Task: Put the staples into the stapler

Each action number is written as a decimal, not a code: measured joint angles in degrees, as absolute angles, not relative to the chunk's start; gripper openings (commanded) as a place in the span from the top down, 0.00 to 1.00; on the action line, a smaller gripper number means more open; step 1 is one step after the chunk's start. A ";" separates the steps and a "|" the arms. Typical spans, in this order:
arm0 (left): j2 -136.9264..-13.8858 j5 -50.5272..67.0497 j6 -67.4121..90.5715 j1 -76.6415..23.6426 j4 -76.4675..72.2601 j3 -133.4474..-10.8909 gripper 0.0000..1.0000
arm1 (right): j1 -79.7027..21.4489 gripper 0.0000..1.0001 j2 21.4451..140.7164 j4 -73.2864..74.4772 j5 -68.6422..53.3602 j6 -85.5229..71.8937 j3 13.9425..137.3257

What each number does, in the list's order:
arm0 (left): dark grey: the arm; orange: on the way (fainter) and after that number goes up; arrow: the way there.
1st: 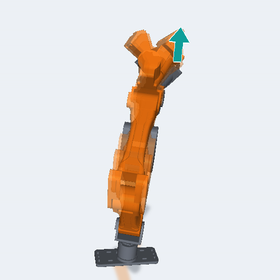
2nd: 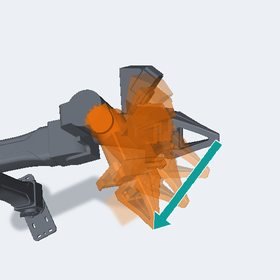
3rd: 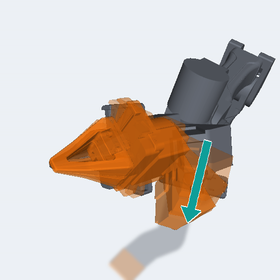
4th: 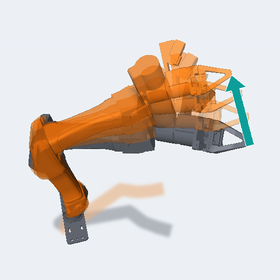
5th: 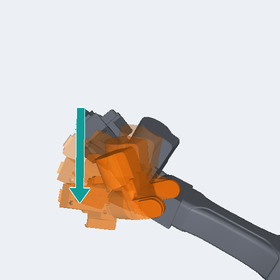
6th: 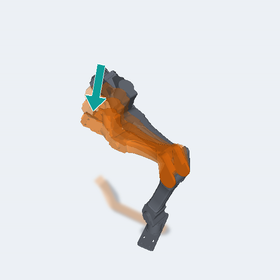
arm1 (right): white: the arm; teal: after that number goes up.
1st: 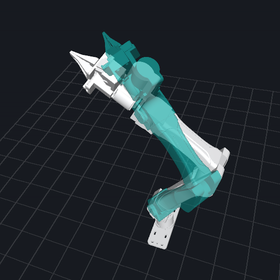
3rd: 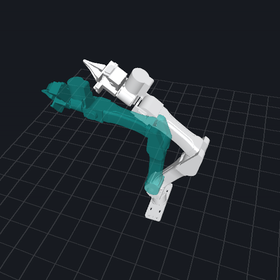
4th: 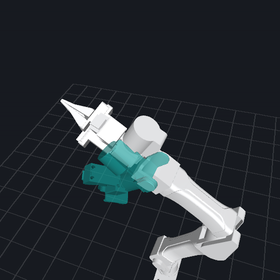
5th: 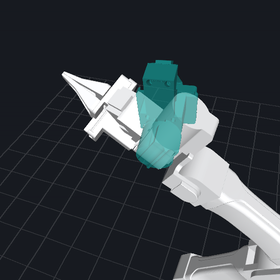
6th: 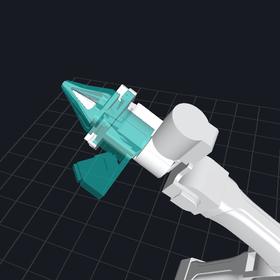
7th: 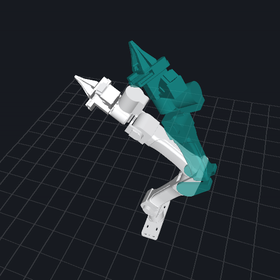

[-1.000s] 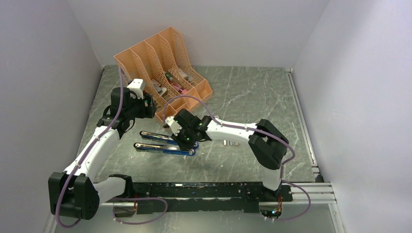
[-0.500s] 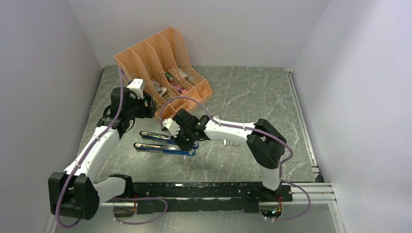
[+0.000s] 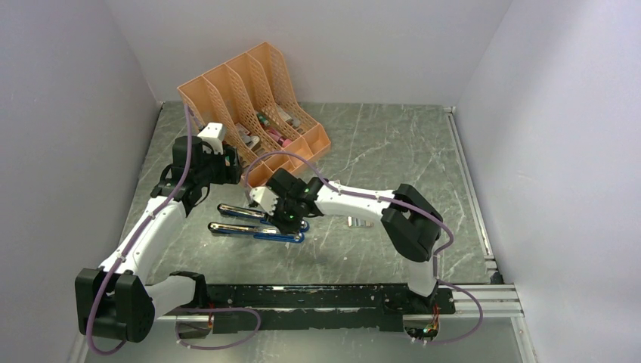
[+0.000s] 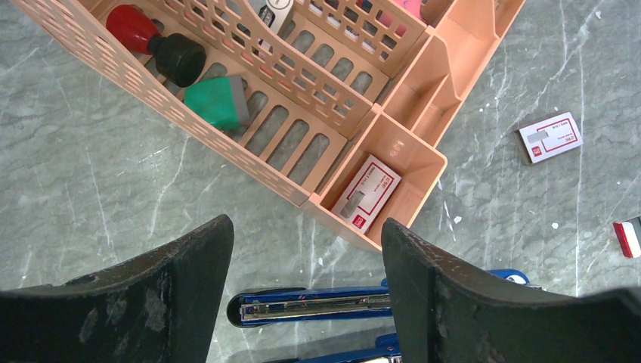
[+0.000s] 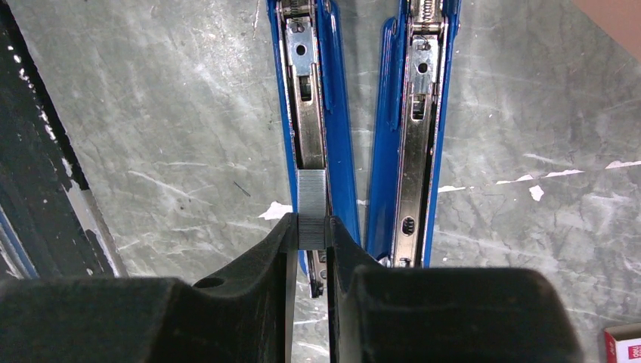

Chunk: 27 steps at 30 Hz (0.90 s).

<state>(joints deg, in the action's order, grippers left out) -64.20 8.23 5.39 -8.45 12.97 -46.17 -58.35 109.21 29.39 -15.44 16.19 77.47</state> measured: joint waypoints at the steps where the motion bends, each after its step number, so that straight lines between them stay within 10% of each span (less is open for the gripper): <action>1: -64.20 8.23 5.37 -8.45 12.97 -46.17 0.24 | -58.35 1.00 109.25 29.65 -15.46 16.40 77.67; 27: -64.20 8.23 5.37 -8.45 12.99 -46.17 0.24 | -58.37 0.96 111.37 32.58 -16.51 19.77 80.68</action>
<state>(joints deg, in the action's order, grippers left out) -64.20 8.23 5.37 -8.45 12.99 -46.17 -58.37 111.37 32.58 -16.51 19.77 80.68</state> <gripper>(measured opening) 0.761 0.196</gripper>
